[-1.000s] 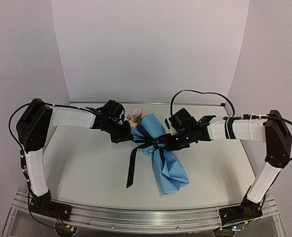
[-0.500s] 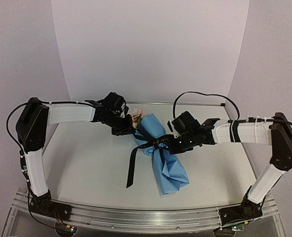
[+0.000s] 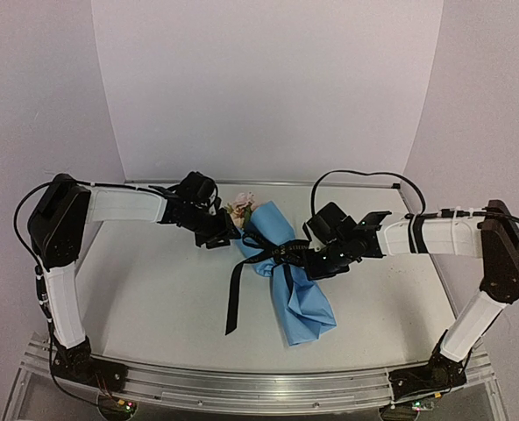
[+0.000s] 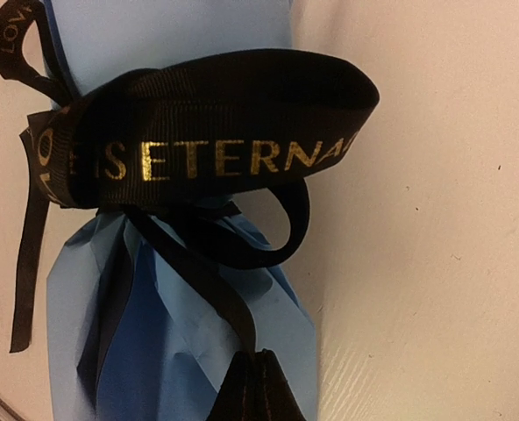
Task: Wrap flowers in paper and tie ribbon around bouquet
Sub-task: Cross the half-tied ribbon over the folded bouquet.
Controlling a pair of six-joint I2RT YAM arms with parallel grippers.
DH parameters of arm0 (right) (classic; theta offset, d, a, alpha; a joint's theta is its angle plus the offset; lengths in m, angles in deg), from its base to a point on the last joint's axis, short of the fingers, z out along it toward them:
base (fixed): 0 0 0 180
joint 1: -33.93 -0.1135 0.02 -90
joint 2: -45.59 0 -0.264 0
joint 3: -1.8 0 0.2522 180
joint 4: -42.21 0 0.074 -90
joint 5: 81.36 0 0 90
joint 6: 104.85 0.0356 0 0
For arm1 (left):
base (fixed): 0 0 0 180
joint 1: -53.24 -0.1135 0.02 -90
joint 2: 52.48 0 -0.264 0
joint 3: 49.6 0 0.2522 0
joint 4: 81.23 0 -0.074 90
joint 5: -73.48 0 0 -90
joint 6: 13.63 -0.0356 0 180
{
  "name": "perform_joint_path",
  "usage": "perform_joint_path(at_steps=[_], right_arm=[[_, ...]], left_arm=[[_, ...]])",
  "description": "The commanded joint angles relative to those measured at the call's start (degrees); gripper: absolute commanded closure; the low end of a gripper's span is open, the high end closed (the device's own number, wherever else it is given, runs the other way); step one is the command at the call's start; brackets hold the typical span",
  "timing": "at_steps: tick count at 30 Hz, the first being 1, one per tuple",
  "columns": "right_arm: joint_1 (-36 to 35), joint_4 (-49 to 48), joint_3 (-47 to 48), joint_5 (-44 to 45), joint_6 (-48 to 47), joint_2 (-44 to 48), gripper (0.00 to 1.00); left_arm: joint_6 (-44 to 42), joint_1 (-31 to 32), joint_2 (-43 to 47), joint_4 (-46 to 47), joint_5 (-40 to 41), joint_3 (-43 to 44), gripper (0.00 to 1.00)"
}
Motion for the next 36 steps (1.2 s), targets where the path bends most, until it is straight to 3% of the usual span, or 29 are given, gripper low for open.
perform_joint_path(at_steps=[1, 15, 36], right_arm=[[0.1, 0.8, 1.6, 0.5, 0.6, 1.5, 1.0], [0.0, 0.9, 0.9, 1.3, 0.5, 2.2, 1.0], [0.0, 1.2, -3.4, 2.4, 0.9, 6.1, 1.0]], left_arm=[[3.2, 1.2, 2.3, 3.9, -0.4, -0.9, 0.59], [10.2, 5.7, 5.2, 6.4, 8.9, -4.4, 0.5], [8.9, 8.3, 5.0, 3.9, 12.3, -0.8, 0.41]])
